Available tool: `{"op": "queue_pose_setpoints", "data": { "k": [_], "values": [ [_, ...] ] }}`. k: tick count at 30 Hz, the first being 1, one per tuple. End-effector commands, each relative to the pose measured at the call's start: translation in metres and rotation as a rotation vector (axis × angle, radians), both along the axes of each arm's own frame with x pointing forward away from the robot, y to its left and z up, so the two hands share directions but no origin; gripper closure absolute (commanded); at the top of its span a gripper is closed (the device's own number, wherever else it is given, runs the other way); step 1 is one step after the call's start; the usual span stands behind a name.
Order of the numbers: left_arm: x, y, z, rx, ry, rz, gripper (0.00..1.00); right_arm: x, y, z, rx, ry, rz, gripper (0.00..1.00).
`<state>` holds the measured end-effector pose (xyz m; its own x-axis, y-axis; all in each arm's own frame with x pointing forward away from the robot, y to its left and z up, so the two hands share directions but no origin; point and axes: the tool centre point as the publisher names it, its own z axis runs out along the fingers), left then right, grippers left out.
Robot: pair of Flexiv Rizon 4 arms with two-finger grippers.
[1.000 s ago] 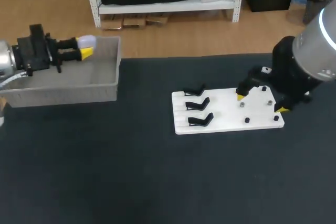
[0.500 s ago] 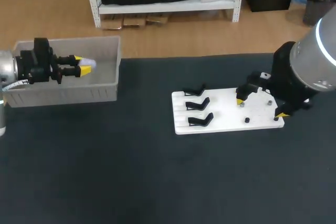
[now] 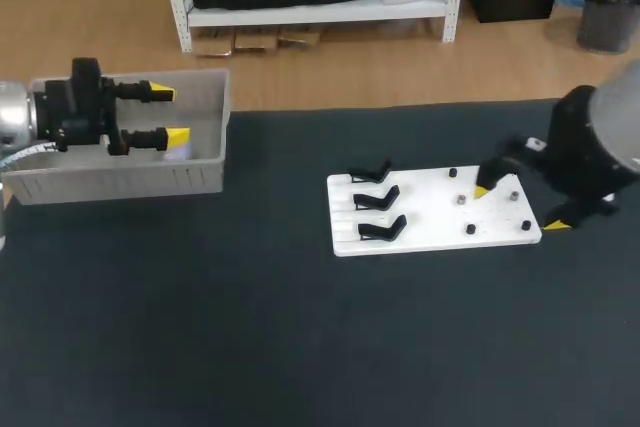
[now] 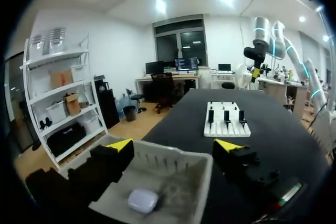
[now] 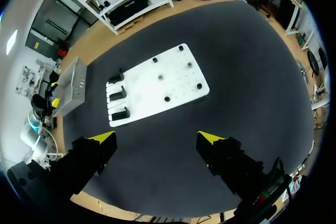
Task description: Pick up each earbud case from the left stands, insert the matching earbuds, close the lid, and place the case in the box.
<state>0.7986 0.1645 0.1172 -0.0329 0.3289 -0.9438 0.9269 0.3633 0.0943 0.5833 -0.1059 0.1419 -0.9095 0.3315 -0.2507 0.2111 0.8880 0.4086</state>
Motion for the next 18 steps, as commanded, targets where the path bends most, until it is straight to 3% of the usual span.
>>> {"op": "queue_pose_setpoints", "data": {
  "k": [1, 9, 13, 18],
  "values": [
    [-0.046, -0.017, 0.009, 0.019, -0.008, 0.078, 0.00, 0.006, -0.030, 0.004, 0.060, 0.032, 0.011, 0.00],
    [-0.088, -0.048, 0.016, 0.021, 0.002, 0.114, 0.00, 0.006, -0.030, 0.004, 0.060, 0.032, 0.011, 0.00],
    [-0.104, -0.058, 0.015, 0.007, 0.019, 0.141, 0.00, 0.015, -0.042, 0.011, 0.042, -0.011, 0.121, 0.00],
    [-0.117, -0.071, 0.008, 0.004, 0.051, 0.147, 0.00, 0.024, -0.056, 0.011, -0.045, -0.073, 0.226, 0.00]
  ]
}}
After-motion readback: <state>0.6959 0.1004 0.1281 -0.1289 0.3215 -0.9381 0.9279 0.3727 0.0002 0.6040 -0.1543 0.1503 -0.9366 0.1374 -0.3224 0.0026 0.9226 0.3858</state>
